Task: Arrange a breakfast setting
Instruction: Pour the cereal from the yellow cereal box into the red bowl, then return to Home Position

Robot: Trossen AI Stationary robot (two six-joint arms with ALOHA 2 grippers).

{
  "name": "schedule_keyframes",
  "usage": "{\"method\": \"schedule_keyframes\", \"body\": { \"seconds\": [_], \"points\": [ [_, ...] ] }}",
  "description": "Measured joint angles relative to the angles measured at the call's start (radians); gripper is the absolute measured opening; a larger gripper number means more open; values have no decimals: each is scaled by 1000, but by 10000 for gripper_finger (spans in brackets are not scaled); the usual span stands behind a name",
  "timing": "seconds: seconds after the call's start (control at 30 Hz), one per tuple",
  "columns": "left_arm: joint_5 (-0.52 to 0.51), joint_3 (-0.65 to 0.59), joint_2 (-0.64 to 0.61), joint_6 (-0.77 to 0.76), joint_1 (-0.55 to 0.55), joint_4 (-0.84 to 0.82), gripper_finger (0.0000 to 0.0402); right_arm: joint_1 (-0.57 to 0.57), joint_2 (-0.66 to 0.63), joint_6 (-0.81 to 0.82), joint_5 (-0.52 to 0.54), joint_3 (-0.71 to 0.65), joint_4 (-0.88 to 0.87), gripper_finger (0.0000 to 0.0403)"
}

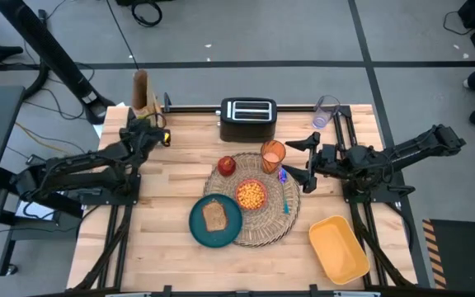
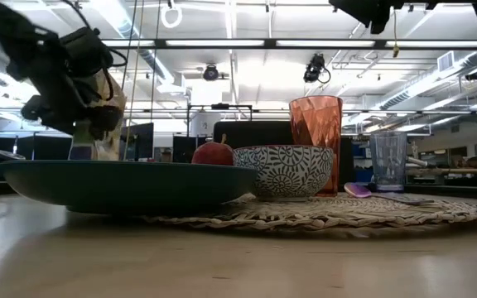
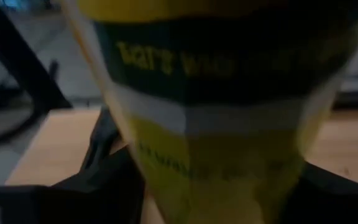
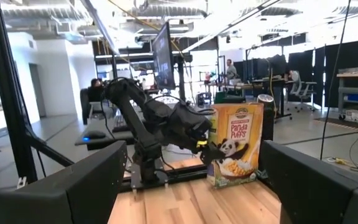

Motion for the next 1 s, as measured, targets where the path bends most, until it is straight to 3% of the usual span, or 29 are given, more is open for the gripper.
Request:
{"method": "schedule_keyframes", "body": {
  "seconds": [0.2,0.43,0.7,0.83,1.0],
  "points": [
    [126,144,-22,-228,-26,-410,290,0,-15,-11,-3,0,-6,380],
    [212,200,-21,-319,-150,-520,291,-11,-15,18,1,0,-7,380],
    [219,205,-21,-660,-431,-761,291,-41,-15,10,-40,0,-14,373],
    [218,205,-21,-682,-623,-695,291,-61,-15,10,-88,0,-44,373],
    [176,198,-15,-412,-883,-348,291,-95,-28,9,-155,-2,-79,370]
  ]
}}
